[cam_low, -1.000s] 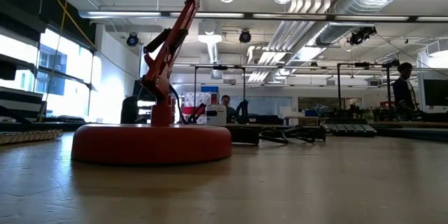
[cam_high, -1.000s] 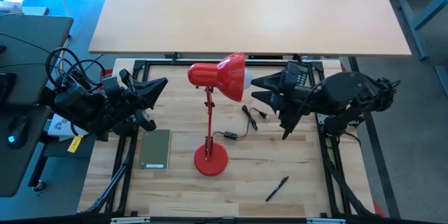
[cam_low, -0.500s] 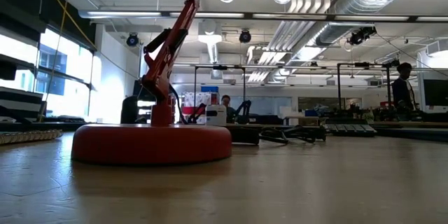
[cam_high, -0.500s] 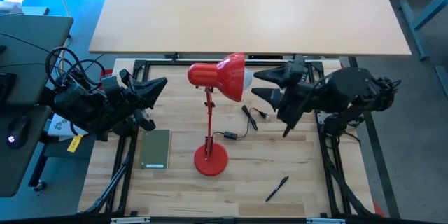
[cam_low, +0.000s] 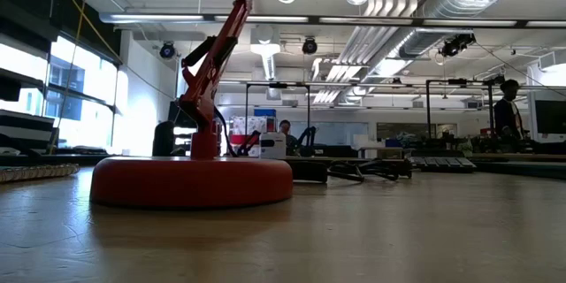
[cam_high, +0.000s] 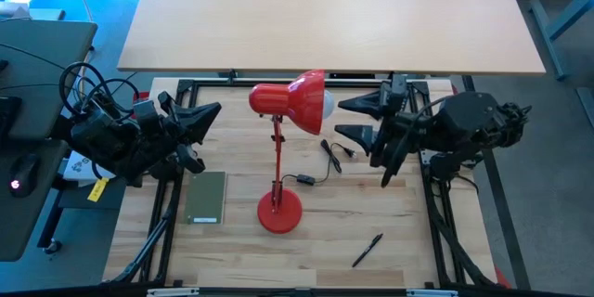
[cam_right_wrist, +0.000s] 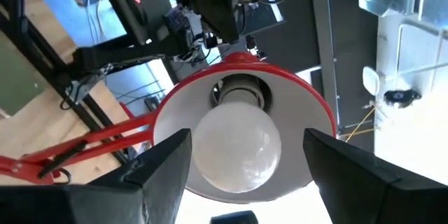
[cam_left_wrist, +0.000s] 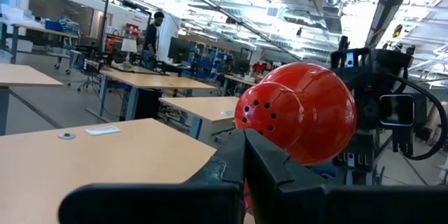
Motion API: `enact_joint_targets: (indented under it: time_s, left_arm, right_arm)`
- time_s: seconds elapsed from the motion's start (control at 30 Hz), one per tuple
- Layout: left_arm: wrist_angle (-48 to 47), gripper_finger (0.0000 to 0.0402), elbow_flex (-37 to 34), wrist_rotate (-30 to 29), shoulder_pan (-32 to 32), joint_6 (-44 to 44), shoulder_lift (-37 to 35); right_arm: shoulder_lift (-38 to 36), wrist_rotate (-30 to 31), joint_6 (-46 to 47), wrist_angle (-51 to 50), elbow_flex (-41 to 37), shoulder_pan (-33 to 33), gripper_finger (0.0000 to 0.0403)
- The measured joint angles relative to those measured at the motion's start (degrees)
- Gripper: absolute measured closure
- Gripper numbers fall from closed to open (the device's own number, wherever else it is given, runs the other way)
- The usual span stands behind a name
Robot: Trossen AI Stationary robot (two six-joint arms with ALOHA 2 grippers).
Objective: Screw lightbulb
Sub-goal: Insert the white lightbulb into the red lamp
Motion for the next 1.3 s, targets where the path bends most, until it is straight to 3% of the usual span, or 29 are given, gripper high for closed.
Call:
enact_joint_targets:
  time_s: [0.27, 0.57, 0.63, 0.83, 0.9, 1.1, 1.17, 1.23, 1.3]
  left_arm:
    - [-0.02, 0.0401, 0.0, 0.0, 0.0, 0.51, -0.02]
    - [-0.18, 0.0401, 0.0, 0.04, 0.0, 14.12, -0.02]
    - [-0.17, 0.0401, 0.0, -1.93, 0.0, 16.87, -0.02]
    - [-0.16, 0.0402, 0.0, -6.99, 0.04, 21.86, -0.04]
    - [-0.15, 0.0401, 0.0, -7.01, 0.04, 22.14, -0.09]
    - [-0.09, 0.0402, -0.01, -7.02, 0.02, 23.51, -1.1]
    - [-0.02, 0.0401, -0.01, -7.03, 0.02, 23.15, -1.45]
    - [-0.02, 0.0401, -0.01, -7.04, 0.02, 22.61, -1.74]
    - [0.05, 0.0401, -0.02, -7.03, 0.02, 21.74, -1.81]
  right_arm:
    - [0.0, 3.79, -3.4, -0.33, 0.0, 0.17, 0.0134]
    - [0.0, 4.31, -3.16, -1.37, 0.0, 0.42, 0.0134]
    - [0.0, 5.52, 0.6, -1.6, 0.0, 0.42, 0.0134]
    - [-3.08, 5.91, 32.18, -8.91, 0.0, -0.83, 0.0134]
    - [-4.81, 3.25, 50.29, -12.75, 0.02, -2.82, 0.0134]
    - [-6.36, -13.17, 113.47, -16.26, 0.02, -11.31, 0.0134]
    - [-5.87, -16.77, 129.35, -15.94, 0.02, -13.3, 0.0134]
    - [-5.24, -17.97, 139.44, -14.71, 0.02, -14.0, 0.0134]
    - [-4.56, -18.16, 143.85, -11.78, 0.02, -13.93, 0.0134]
